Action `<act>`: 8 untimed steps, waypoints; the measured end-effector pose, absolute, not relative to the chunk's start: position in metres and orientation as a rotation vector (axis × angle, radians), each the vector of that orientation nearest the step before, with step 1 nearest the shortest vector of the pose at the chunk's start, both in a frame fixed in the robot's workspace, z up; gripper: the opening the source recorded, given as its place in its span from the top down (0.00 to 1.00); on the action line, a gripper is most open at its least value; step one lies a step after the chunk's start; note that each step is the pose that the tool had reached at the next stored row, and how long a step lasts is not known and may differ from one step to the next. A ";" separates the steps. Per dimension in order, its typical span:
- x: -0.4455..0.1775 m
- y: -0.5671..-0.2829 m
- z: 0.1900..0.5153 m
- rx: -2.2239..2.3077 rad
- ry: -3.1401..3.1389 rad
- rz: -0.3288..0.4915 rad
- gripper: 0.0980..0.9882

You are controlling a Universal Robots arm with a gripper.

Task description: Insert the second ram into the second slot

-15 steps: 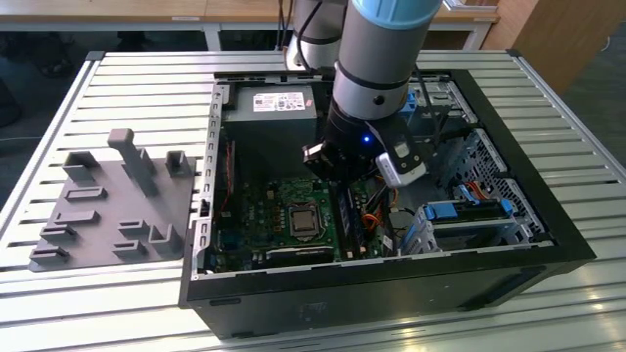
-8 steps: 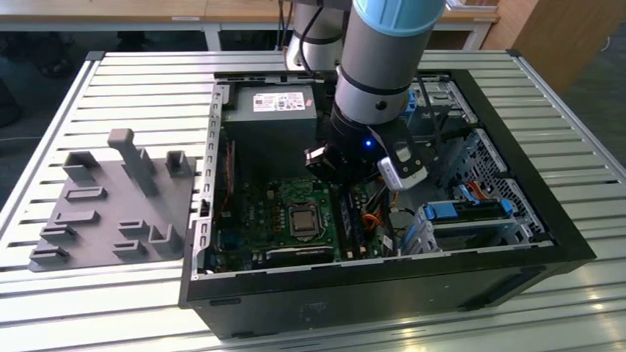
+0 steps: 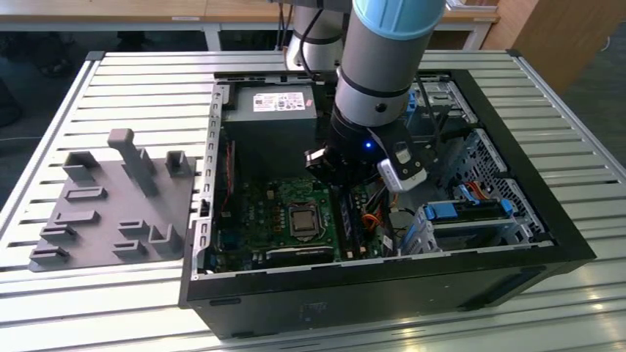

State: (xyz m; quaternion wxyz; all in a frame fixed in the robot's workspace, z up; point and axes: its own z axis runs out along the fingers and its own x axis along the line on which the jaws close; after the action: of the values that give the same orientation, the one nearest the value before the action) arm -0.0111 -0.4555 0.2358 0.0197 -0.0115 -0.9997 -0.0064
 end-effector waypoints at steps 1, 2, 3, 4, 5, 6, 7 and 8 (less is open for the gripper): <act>-0.011 -0.456 0.236 -0.036 -3.102 -0.020 0.95; -0.011 -0.456 0.235 -0.036 -3.102 -0.021 0.95; -0.011 -0.456 0.235 -0.038 -3.102 -0.020 0.95; -0.011 -0.457 0.235 -0.040 -3.102 -0.020 0.95; -0.011 -0.458 0.234 -0.044 -3.102 -0.020 0.95; -0.011 -0.458 0.233 -0.049 -3.102 -0.020 0.95; -0.011 -0.459 0.233 -0.052 -3.102 -0.021 0.95; -0.011 -0.459 0.232 -0.055 -3.102 -0.021 0.95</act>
State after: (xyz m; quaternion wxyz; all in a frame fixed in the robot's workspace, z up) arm -0.0110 -0.4592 0.2319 0.0197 -0.0177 -0.9996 -0.0068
